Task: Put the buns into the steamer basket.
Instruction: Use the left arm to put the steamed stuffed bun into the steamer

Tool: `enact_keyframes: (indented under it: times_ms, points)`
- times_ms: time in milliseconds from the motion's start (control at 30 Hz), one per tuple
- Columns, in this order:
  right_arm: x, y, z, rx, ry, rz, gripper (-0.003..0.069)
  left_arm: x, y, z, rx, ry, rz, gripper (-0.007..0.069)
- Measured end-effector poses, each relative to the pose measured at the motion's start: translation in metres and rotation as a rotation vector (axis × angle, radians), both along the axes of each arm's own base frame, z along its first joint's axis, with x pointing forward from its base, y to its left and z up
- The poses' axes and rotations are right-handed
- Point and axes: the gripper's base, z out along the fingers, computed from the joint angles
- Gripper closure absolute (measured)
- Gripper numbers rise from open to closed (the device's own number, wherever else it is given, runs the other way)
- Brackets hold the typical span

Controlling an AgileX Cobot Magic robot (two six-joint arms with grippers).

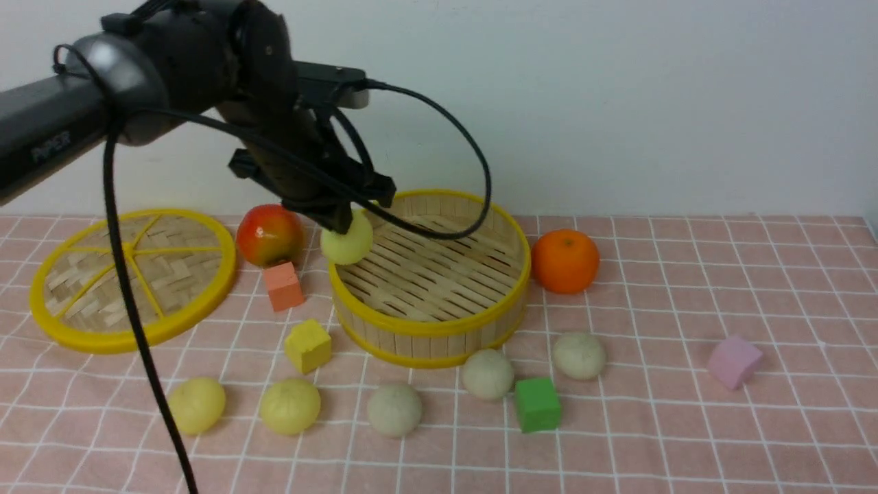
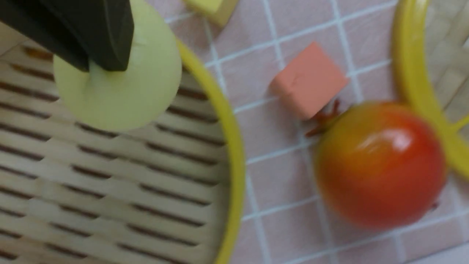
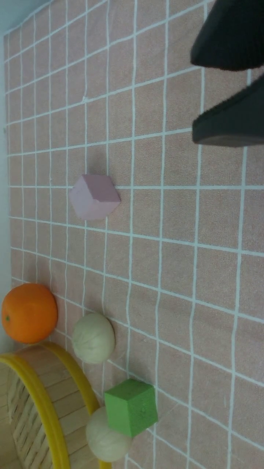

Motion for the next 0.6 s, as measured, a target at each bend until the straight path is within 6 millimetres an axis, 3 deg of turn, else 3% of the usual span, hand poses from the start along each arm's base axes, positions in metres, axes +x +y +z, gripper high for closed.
enact_keyframes:
  times_ms: [167,367,600]
  points:
    - [0.0,0.0,0.0,0.0,0.0,0.0,0.042,0.018,-0.012,-0.025,0.032,0.015,-0.018,0.0637]
    - [0.0,0.0,0.0,0.0,0.0,0.0,0.042,0.036,-0.017,-0.068,0.072,0.059,-0.007,0.0637]
    - [0.0,0.0,0.0,0.0,0.0,0.0,0.042,0.04,-0.016,-0.071,0.082,0.037,0.009,0.0602]
